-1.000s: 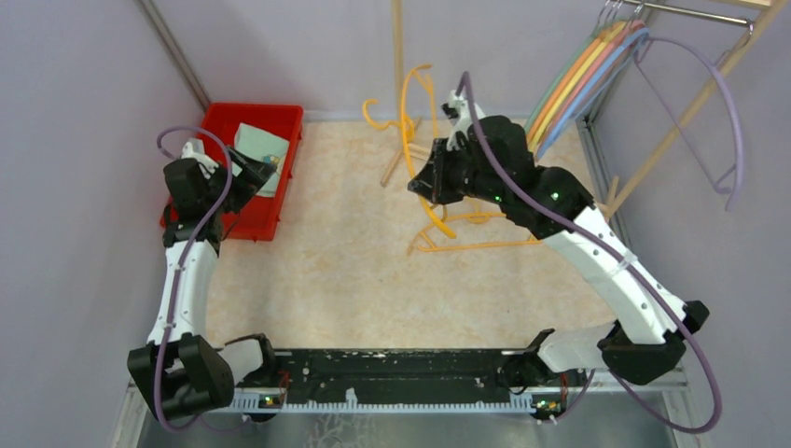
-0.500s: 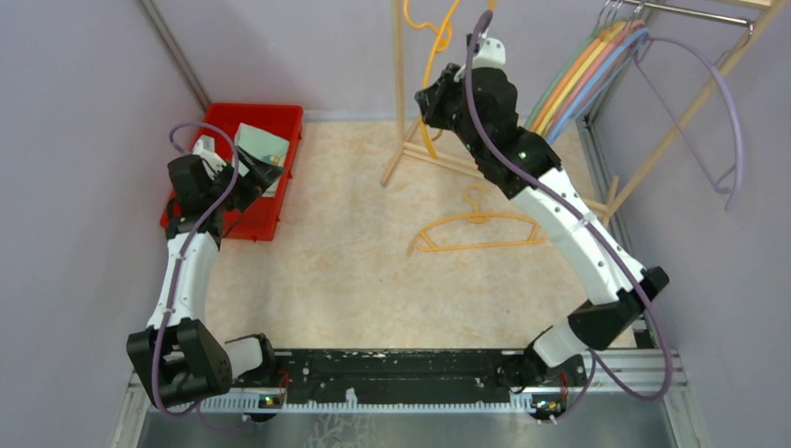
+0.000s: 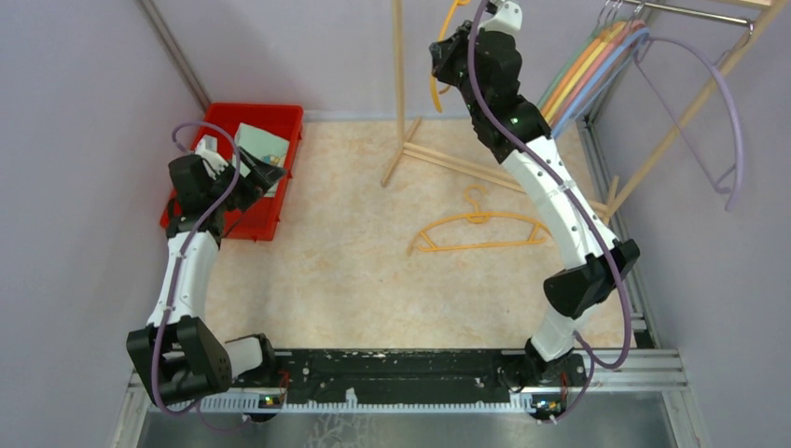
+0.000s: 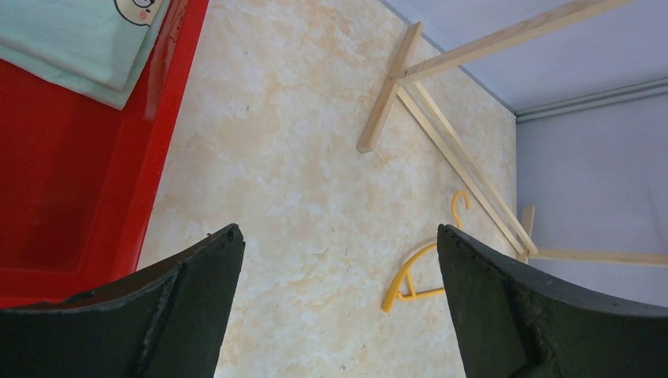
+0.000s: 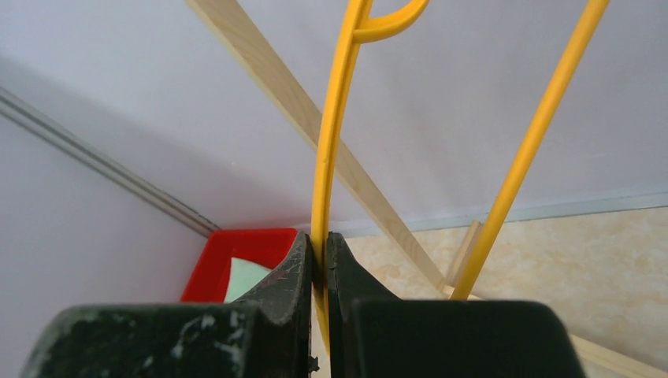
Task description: Organize the hangers
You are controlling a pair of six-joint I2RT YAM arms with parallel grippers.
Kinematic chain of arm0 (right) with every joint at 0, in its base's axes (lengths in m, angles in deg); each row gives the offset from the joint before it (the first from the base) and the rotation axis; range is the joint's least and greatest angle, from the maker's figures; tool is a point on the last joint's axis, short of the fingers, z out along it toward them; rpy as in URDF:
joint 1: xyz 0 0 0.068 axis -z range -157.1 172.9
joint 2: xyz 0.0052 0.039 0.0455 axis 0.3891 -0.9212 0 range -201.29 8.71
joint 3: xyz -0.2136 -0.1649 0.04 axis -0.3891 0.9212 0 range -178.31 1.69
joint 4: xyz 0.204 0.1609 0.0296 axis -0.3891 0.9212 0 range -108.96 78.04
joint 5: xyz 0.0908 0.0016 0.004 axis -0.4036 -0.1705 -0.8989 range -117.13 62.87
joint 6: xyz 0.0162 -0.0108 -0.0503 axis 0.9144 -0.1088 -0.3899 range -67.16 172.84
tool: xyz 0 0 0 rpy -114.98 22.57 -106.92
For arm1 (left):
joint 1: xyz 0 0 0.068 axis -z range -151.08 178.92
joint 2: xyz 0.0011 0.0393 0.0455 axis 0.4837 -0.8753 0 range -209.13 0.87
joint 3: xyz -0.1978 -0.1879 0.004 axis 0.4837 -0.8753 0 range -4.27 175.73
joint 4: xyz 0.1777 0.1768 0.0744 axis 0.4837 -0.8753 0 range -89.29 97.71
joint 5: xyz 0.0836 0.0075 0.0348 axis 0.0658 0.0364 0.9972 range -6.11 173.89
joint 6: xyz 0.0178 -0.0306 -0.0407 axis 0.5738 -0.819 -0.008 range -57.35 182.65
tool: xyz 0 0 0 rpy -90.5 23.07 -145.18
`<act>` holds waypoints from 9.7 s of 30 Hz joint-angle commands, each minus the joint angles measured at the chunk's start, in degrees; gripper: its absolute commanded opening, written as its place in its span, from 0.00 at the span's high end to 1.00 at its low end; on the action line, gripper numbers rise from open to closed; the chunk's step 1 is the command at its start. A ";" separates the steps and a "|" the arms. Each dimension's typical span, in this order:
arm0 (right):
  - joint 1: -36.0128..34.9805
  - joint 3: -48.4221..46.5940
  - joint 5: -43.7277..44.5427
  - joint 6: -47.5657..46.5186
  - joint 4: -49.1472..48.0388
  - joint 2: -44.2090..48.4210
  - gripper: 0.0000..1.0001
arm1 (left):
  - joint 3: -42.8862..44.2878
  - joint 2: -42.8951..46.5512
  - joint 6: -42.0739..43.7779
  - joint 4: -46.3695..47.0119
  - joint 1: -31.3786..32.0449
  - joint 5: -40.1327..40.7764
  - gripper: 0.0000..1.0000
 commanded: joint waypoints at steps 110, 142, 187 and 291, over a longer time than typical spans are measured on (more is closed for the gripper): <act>-15.09 46.53 20.44 -2.17 37.45 45.39 0.08 | 37.07 -57.24 40.11 -2.65 55.99 14.02 0.29; -14.87 49.46 -0.87 -6.36 29.71 40.07 0.18 | 16.89 -22.20 41.63 -13.20 47.54 43.75 1.00; -13.90 15.36 -18.43 16.00 -3.53 -0.68 0.24 | 13.51 3.05 39.64 -5.83 44.99 49.78 1.00; 9.65 -15.59 -58.67 26.82 -29.06 -21.54 1.00 | 12.18 6.50 34.17 -3.14 47.10 47.69 0.42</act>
